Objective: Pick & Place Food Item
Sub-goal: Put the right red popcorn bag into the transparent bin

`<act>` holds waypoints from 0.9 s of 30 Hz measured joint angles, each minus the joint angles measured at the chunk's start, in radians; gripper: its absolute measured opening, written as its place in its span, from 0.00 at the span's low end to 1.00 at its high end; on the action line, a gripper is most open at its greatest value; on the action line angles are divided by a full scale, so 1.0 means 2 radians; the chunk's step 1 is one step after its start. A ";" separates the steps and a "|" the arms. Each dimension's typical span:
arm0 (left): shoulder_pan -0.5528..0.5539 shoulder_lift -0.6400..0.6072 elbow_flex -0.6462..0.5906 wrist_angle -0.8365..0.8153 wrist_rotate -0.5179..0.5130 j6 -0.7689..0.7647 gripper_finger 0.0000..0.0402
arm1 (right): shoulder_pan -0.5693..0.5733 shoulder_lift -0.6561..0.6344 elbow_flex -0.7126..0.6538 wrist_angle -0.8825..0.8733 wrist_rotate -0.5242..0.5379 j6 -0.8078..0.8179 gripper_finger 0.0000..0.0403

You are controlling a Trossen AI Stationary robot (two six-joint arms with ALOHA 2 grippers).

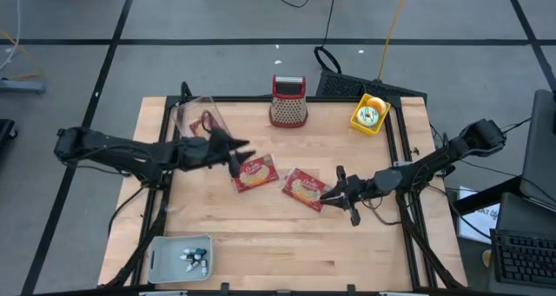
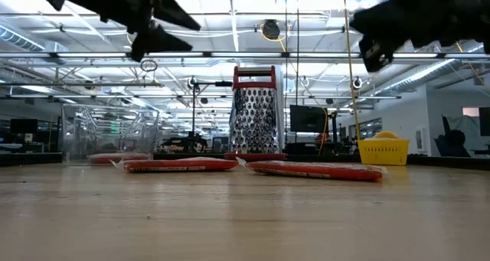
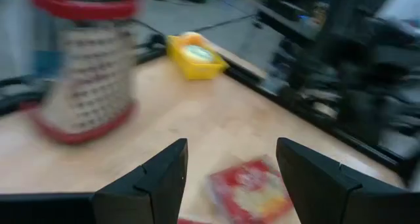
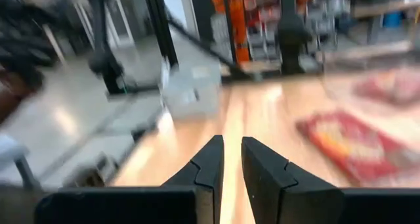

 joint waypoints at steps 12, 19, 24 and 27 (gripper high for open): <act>-0.033 0.140 0.001 0.109 0.011 -0.028 0.59 | 0.000 0.126 0.001 -0.049 0.015 0.002 0.47; -0.029 0.203 0.001 0.161 0.011 -0.061 0.59 | 0.014 0.178 0.027 -0.130 0.037 0.000 0.62; -0.029 0.228 0.001 0.192 0.011 -0.062 0.59 | 0.023 0.187 0.068 -0.271 0.110 0.000 0.58; -0.029 0.231 0.001 0.198 0.011 -0.065 0.59 | 0.024 0.180 0.083 -0.332 0.150 0.003 0.55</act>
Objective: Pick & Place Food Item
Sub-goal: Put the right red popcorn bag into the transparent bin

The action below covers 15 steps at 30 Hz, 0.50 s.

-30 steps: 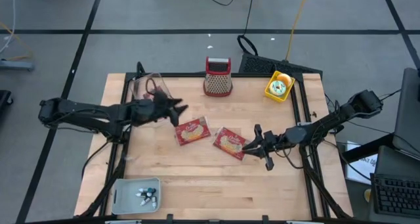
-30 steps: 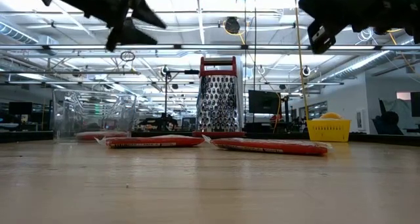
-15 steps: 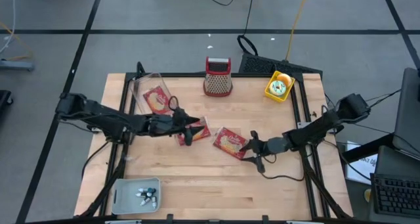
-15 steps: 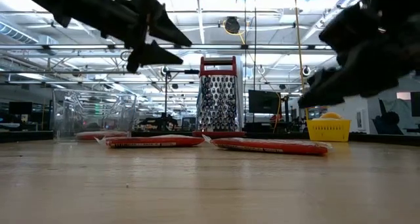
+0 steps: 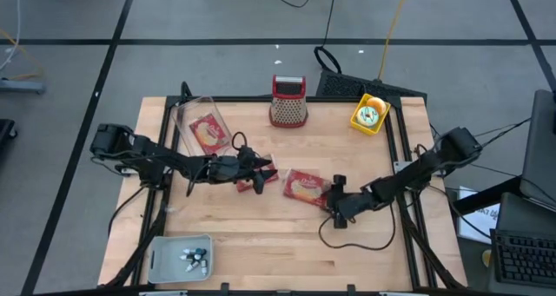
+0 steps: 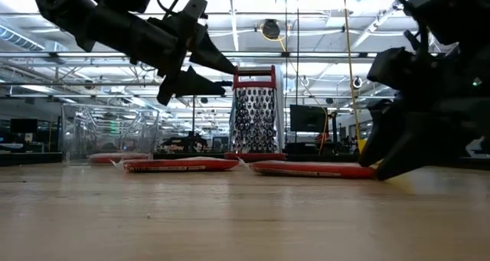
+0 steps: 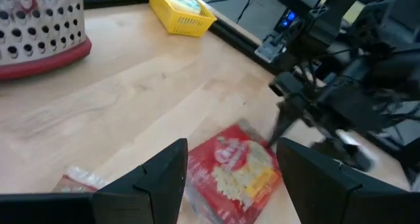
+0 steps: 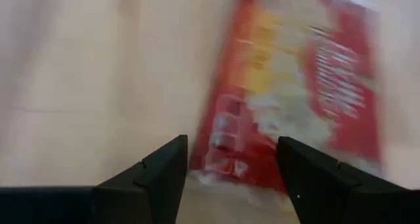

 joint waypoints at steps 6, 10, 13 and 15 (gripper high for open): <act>0.000 0.000 0.000 0.007 0.000 -0.001 0.59 | -0.002 -0.016 0.001 -0.041 0.103 0.008 0.48; 0.000 0.000 0.000 0.006 0.000 -0.001 0.59 | -0.005 -0.025 0.002 -0.046 0.150 0.015 0.44; 0.000 0.000 0.000 0.008 0.000 -0.001 0.59 | -0.016 -0.024 0.001 -0.035 0.167 0.033 0.42; 0.000 0.000 0.000 0.008 0.000 -0.001 0.59 | -0.020 -0.024 0.002 0.002 0.148 0.035 0.41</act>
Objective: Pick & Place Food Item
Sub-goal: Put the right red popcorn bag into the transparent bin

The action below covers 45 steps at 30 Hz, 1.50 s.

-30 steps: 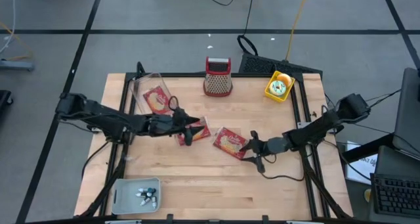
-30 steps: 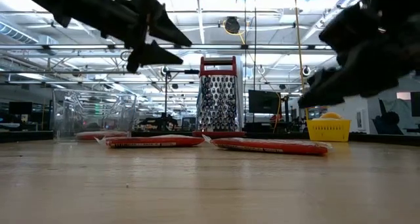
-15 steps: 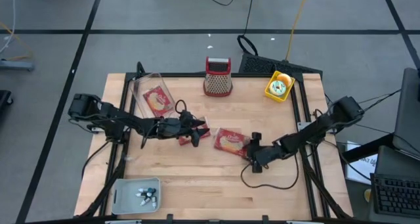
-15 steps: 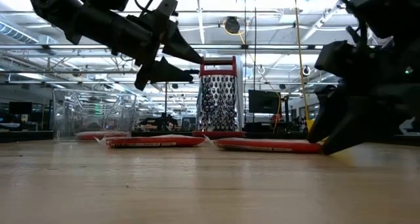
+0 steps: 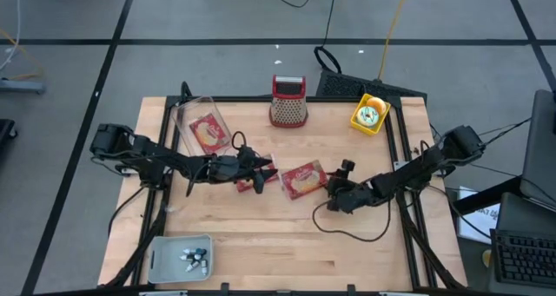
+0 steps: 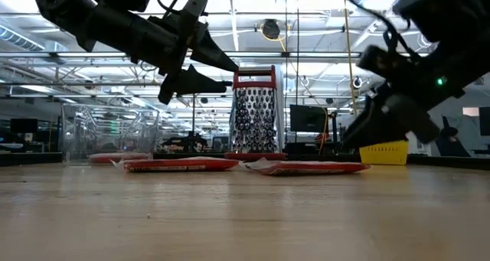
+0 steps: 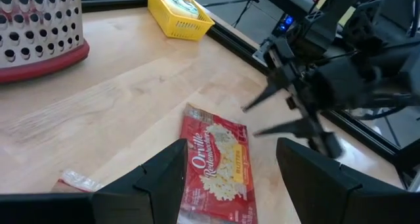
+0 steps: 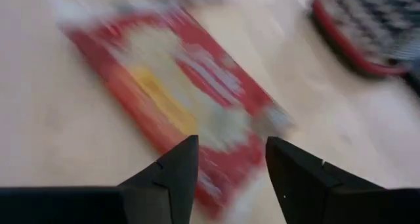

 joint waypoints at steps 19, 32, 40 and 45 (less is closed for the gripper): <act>-0.005 0.000 0.000 0.003 0.000 -0.002 0.59 | -0.023 0.143 0.047 0.243 -0.153 -0.179 0.55; -0.008 0.000 0.000 0.000 0.000 -0.002 0.59 | -0.051 0.178 0.080 0.210 -0.156 -0.202 0.44; -0.008 0.000 0.000 0.000 -0.001 0.000 0.59 | -0.054 0.178 0.080 0.197 -0.165 -0.192 0.25; -0.008 0.000 0.000 -0.001 -0.004 0.000 0.59 | -0.054 0.178 0.080 0.199 -0.167 -0.192 0.10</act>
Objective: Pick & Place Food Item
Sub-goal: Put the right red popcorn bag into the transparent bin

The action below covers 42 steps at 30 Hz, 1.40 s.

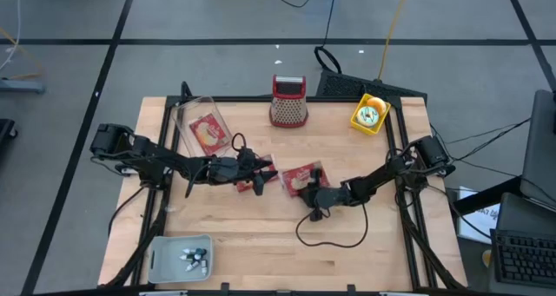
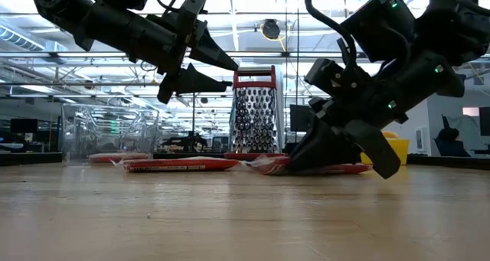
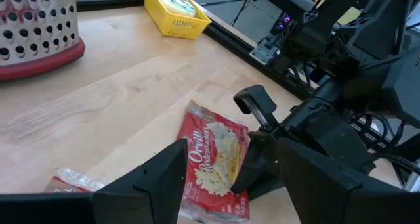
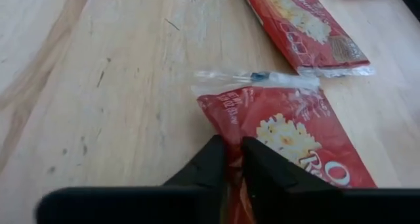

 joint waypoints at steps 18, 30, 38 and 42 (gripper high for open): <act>-0.001 0.000 0.000 -0.012 0.041 0.019 0.59 | 0.007 -0.140 -0.002 0.012 -0.210 0.053 0.00; -0.045 0.000 0.001 0.081 0.118 0.125 0.59 | -0.016 -0.171 -0.046 0.166 -0.354 0.141 0.00; -0.100 0.000 0.001 0.112 0.105 0.273 0.59 | -0.020 -0.171 -0.072 0.238 -0.353 0.155 0.00; -0.107 0.000 0.001 0.112 0.100 0.280 0.59 | -0.020 -0.171 -0.073 0.258 -0.353 0.154 0.00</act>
